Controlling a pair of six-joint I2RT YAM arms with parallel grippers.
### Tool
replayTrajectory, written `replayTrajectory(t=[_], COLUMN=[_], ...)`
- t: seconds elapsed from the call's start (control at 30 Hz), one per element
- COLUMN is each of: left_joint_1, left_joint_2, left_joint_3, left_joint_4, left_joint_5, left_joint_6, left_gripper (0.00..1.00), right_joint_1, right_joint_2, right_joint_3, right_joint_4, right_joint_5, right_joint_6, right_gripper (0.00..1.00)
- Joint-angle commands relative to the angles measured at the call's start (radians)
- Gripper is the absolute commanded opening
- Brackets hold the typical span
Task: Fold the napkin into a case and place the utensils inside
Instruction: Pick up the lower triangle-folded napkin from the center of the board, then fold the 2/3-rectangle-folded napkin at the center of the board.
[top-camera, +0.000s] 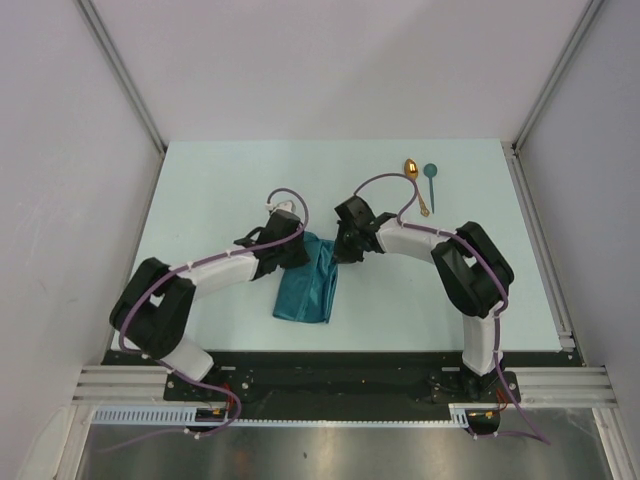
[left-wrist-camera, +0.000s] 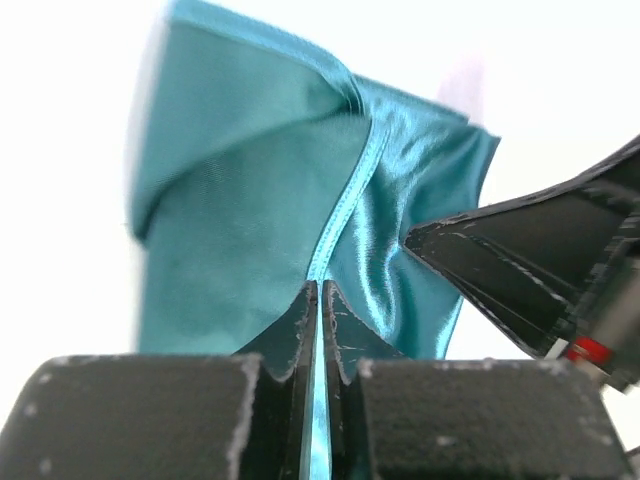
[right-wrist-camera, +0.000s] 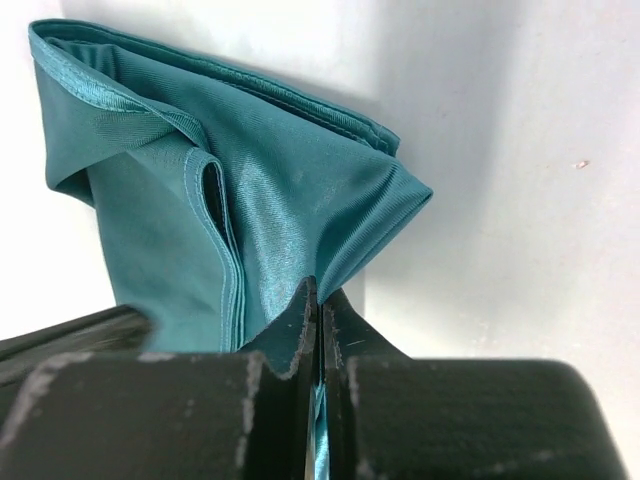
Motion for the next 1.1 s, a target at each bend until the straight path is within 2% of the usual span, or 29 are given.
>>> replayTrajectory(t=[0.0,0.27,0.6,0.83,1.07], left_joint_1=[0.036,0.047,0.037,0.036,0.062], left_joint_2=[-0.06,0.035,0.061,-0.02,-0.106], left_joint_3=[-0.002,-0.049,-0.082,-0.089,-0.071], left_joint_4=[-0.066,0.017,0.092,0.081,-0.005], left_joint_5=[-0.021,-0.044,-0.01,0.03,0.042], left_joint_6=[0.02,0.022,0.003,-0.009,-0.012], left_gripper=[0.08,0.03,0.02,0.03,0.04], right_joint_1=[-0.002,0.008,0.059,0.065,0.07], right_joint_2=[-0.055,-0.019,0.07,0.1,0.115], right_joint_3=[0.06,0.155,0.298,0.322,0.335], right_joint_4=[-0.024,-0.096,-0.168,-0.173,-0.161], right_joint_5=[0.049,0.058,0.061,0.1,0.086], right_joint_6=[-0.062,-0.085,-0.067,-0.059,-0.056], right_gripper=[0.0,0.0,0.0,0.0,0.0])
